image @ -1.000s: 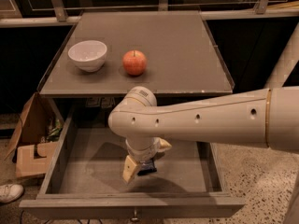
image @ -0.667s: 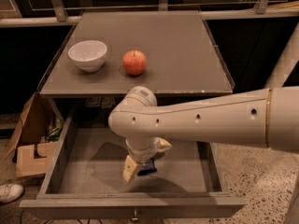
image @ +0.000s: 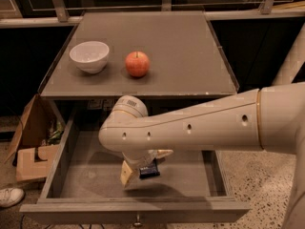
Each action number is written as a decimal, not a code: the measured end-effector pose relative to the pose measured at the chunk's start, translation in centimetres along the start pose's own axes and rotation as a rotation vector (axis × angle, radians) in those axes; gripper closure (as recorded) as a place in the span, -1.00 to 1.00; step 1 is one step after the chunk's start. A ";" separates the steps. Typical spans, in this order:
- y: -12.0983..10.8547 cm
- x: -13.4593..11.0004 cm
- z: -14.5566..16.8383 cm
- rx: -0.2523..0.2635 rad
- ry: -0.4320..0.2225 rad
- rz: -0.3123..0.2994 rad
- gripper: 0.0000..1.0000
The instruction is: Pick rxbar blueberry from top drawer and place on counter
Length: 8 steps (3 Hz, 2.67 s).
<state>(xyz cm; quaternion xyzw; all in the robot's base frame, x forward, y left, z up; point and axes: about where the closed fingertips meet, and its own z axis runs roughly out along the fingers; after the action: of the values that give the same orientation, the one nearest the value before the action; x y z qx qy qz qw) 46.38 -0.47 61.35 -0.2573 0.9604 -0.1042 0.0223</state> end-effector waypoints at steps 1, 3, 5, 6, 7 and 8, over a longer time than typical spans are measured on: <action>0.0 0.0 0.0 0.002 0.000 0.003 -1.00; -0.2 -2.6 -0.4 -0.036 0.003 0.032 -1.00; -0.4 -3.4 1.2 -0.052 0.043 0.029 -1.00; -0.4 -3.6 2.0 -0.062 0.062 0.031 -1.00; -1.6 -3.3 3.0 -0.079 0.088 0.056 -1.00; -3.2 -2.9 3.9 -0.098 0.108 0.092 -1.00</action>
Offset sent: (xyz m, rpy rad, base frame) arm 0.0214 0.0149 0.0045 0.0368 0.0152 -0.0301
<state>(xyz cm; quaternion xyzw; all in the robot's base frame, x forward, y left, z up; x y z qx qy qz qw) 50.82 -2.51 58.19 -0.2078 0.9750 -0.0697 -0.0377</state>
